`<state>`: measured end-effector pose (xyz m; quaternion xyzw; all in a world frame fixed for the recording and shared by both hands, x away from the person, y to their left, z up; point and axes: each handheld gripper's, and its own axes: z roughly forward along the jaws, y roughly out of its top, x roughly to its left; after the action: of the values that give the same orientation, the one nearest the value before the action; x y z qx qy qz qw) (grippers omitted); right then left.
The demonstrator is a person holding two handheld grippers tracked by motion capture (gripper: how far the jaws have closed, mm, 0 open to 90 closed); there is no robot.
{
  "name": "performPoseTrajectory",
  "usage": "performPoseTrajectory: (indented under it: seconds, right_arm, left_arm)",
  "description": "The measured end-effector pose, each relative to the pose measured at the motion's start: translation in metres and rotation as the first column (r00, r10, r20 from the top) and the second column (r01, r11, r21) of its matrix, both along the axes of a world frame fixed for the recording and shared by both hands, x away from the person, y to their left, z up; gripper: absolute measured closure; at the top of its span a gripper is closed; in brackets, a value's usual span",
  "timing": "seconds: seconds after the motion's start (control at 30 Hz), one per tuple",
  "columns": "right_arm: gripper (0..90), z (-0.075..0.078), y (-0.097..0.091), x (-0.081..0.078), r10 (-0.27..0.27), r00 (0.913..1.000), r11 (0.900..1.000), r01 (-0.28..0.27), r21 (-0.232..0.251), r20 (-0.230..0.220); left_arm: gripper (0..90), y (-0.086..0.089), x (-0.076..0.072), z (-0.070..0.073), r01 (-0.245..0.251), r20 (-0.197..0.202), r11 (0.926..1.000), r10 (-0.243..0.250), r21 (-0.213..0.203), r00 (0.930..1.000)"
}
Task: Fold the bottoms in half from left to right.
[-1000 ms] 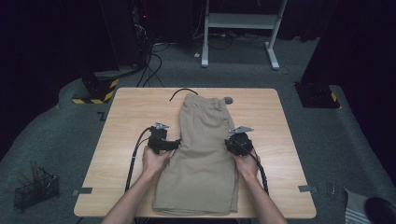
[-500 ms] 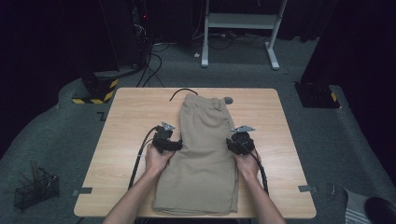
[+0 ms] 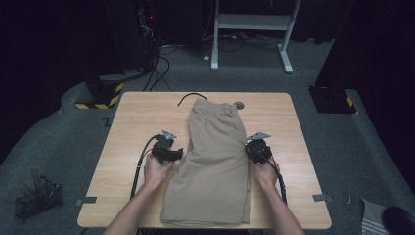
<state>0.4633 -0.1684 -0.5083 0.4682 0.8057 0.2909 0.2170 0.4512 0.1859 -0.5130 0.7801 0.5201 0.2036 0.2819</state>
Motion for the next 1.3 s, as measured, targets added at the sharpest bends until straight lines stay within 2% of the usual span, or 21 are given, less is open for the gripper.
performPoseTrajectory:
  seconds: [0.07,0.13,0.23,0.3,0.37,0.4,0.5,0.57,0.6,0.67,0.73,0.8,0.87,0.93,1.0,1.07,1.13,1.17,1.2,1.23,1.3]
  right_arm:
    - [74.4,-0.001,-0.001,0.001,-0.003,0.9999,0.9999,0.003,0.011,-0.013]
    - [65.5,0.002,0.0,-0.001,-0.02,0.9996,0.9995,0.02,0.024,0.018]
    - [65.3,0.009,0.006,-0.007,0.002,0.9983,0.9986,-0.005,0.053,0.058]
    - [67.3,0.011,0.015,-0.011,0.039,0.9969,0.9979,-0.042,0.05,0.068]
    - [68.6,0.01,0.022,-0.012,0.072,0.9956,0.9952,-0.076,0.062,0.06]
    - [68.9,0.009,0.025,-0.012,0.083,0.9949,0.9944,-0.086,0.061,0.057]
    - [68.4,0.002,0.031,-0.008,0.101,0.9941,0.9928,-0.103,0.06,0.039]
    - [67.3,-0.004,0.032,-0.005,0.104,0.9945,0.9927,-0.104,0.061,0.011]
    - [67.2,-0.007,0.03,-0.003,0.104,0.9945,0.9925,-0.104,0.064,0.004]
    - [66.8,-0.007,0.024,-0.002,0.086,0.9963,0.9948,-0.086,0.054,0.01]
    - [66.1,-0.006,0.015,0.0,0.069,0.9975,0.9971,-0.069,0.032,0.015]
    - [63.1,-0.005,0.008,0.002,0.037,0.9991,0.9993,-0.037,0.01,0.018]
    - [61.6,-0.001,0.002,-0.001,0.017,0.9998,0.9986,-0.017,0.051,0.01]
    - [61.1,0.006,0.005,-0.013,0.05,0.9976,0.9949,-0.054,0.085,0.048]
    - [59.2,0.01,0.015,-0.026,0.09,0.9942,0.9897,-0.096,0.106,0.058]
    - [58.0,0.008,0.026,-0.036,0.129,0.9903,0.9831,-0.134,0.124,0.053]
    - [56.8,0.002,0.035,-0.041,0.146,0.9885,0.9835,-0.149,0.102,0.04]
    - [56.5,-0.002,0.038,-0.041,0.153,0.9877,0.9845,-0.155,0.082,0.032]
    - [56.6,-0.006,0.039,-0.041,0.157,0.9875,0.9852,-0.158,0.068,0.017]
    - [56.4,-0.009,0.037,-0.041,0.165,0.9861,0.9836,-0.166,0.07,0.015]
    - [55.9,-0.011,0.03,-0.044,0.173,0.9846,0.9818,-0.174,0.075,0.025]
  left_arm:
    - [37.0,0.004,-0.002,0.001,0.004,-0.004,0.9998,-0.004,-0.021,1.0]
    - [34.7,0.004,-0.004,0.005,0.018,0.019,0.9958,-0.016,-0.09,0.9997]
    - [29.6,-0.006,-0.004,0.016,0.061,0.067,0.982,-0.049,-0.179,0.9965]
    - [27.3,-0.015,-0.001,0.022,0.093,0.077,0.9726,-0.078,-0.213,0.9939]
    - [25.3,-0.023,0.002,0.025,0.114,0.084,0.967,-0.097,-0.228,0.9917]
    - [25.3,-0.027,0.004,0.024,0.119,0.082,0.9667,-0.103,-0.226,0.9913]
    - [25.6,-0.037,0.009,0.019,0.128,0.063,0.9744,-0.118,-0.185,0.991]
    - [26.8,-0.044,0.013,0.009,0.109,0.036,0.9911,-0.107,-0.075,0.9936]
    - [27.8,-0.045,0.016,0.002,0.104,0.011,0.9941,-0.103,-0.03,0.9946]
    - [26.3,-0.038,0.019,-0.002,0.089,-0.012,0.9932,-0.09,-0.075,0.9958]
    - [26.3,-0.037,0.021,0.0,0.082,-0.018,0.9949,-0.083,-0.06,0.9964]
    - [29.8,-0.038,0.019,0.004,0.075,0.0,0.9969,-0.075,-0.025,0.9972]
    - [31.8,-0.039,0.013,0.009,0.1,0.037,0.9934,-0.097,-0.058,0.9945]
    - [30.1,-0.041,0.007,0.015,0.139,0.057,0.9863,-0.134,-0.089,0.9893]
    - [28.3,-0.045,0.001,0.018,0.174,0.063,0.9801,-0.168,-0.095,0.9837]
    - [28.3,-0.049,-0.003,0.015,0.182,0.05,0.9816,-0.179,-0.058,0.9826]
    - [28.3,-0.05,-0.003,0.006,0.17,0.019,0.9854,-0.17,-0.009,0.9853]
    - [27.9,-0.049,-0.003,0.001,0.165,0.003,0.9862,-0.165,-0.006,0.9862]
    - [27.3,-0.045,-0.003,-0.002,0.159,-0.001,0.9868,-0.159,-0.027,0.9872]
    - [26.4,-0.042,-0.003,-0.003,0.149,-0.001,0.9879,-0.149,-0.042,0.9888]
    - [25.3,-0.04,-0.004,-0.003,0.144,0.0,0.9888,-0.144,-0.04,0.9896]
